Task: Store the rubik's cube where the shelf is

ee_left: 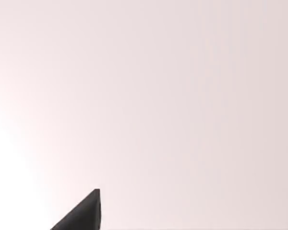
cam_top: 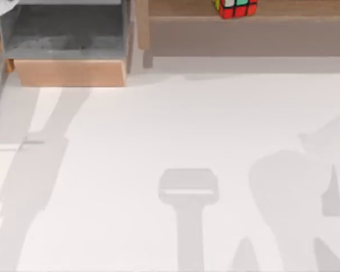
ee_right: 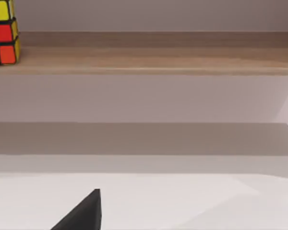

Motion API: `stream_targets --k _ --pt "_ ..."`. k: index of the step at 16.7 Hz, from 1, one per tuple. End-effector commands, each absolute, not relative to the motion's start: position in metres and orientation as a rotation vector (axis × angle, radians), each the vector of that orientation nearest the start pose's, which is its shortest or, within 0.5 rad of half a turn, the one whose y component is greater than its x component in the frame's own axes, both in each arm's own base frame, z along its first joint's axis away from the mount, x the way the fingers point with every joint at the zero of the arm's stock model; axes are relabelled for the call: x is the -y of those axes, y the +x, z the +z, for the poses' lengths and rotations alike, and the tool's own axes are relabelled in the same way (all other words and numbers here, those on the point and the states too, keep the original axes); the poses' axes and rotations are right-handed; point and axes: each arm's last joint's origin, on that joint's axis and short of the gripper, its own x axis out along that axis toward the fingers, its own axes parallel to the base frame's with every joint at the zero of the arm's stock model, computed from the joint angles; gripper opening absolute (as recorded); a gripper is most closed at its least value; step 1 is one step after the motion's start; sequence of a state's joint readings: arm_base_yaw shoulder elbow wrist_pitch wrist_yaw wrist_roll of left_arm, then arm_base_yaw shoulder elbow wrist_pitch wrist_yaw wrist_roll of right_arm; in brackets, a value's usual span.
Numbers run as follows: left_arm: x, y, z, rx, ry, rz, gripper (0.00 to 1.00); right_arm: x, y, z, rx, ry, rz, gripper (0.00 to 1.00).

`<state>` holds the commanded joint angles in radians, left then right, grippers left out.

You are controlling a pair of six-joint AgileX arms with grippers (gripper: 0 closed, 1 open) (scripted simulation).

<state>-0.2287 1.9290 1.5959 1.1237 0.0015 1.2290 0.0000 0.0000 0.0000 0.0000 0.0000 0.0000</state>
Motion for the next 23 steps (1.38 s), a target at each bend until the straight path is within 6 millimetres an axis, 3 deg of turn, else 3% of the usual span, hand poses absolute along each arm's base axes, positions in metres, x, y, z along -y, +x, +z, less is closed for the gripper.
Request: stream_targets --k 2,5,7,9,12,16,18,23 --pt "0.01 0.423 0.38 0.731 1.3 0.432 1.0 0.001 0.106 0.16 0.0 0.0 0.0 1.0" --pt "-0.097 0.391 0.337 0.569 1.611 0.523 1.0 0.001 0.106 0.16 0.0 0.0 0.0 1.0" --pt "-0.15 0.357 0.297 0.434 1.751 0.519 1.0 0.001 0.106 0.16 0.0 0.0 0.0 1.0" --pt "-0.187 0.319 0.253 0.296 1.825 0.473 1.0 0.001 0.106 0.16 0.0 0.0 0.0 1.0" --pt "-0.206 0.269 0.186 0.131 1.808 0.335 1.0 0.001 0.106 0.16 0.0 0.0 0.0 1.0" --pt "-0.189 0.233 0.116 0.024 1.648 0.09 1.0 0.001 0.106 0.16 0.0 0.0 0.0 1.0" --pt "-0.177 0.23 0.098 0.016 1.582 0.0 1.0 0.001 0.106 0.16 0.0 0.0 0.0 1.0" --pt "-0.175 0.229 0.096 0.014 1.574 -0.011 1.0 0.001 0.106 0.16 0.0 0.0 0.0 1.0"
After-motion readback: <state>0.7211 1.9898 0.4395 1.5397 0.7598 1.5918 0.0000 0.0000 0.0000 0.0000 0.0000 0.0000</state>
